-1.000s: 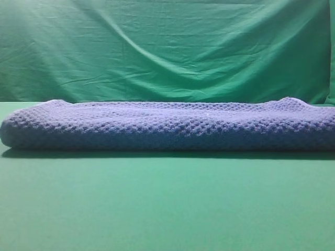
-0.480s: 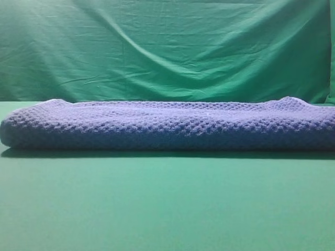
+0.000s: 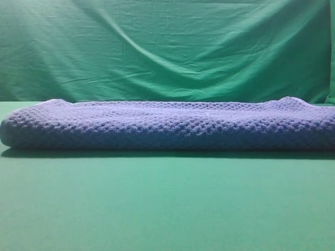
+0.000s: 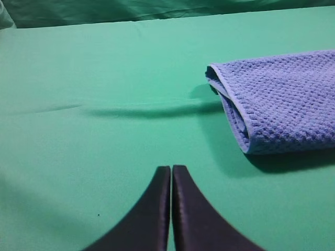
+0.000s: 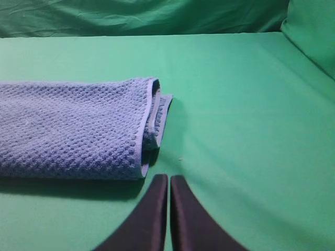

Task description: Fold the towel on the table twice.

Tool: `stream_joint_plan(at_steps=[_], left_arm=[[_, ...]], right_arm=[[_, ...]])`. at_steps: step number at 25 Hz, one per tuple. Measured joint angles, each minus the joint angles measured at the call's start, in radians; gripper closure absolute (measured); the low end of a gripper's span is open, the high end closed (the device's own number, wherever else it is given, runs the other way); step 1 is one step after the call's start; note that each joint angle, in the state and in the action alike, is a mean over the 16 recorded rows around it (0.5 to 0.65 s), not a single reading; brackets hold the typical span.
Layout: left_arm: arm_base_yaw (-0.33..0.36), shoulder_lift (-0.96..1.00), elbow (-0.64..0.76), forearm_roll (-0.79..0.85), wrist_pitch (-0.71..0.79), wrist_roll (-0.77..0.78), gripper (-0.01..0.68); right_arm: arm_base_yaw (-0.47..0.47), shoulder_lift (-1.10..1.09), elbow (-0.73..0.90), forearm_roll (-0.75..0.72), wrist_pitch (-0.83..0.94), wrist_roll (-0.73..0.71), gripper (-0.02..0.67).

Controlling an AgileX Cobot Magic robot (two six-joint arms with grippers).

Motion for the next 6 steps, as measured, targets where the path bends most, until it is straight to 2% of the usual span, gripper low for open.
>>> stream_joint_plan(at_steps=[6], left_arm=[[0.000,0.000,0.000,-0.001,0.000,0.000,0.673]], right_arm=[[0.000,0.000,0.000,0.000,0.000,0.000,0.649]])
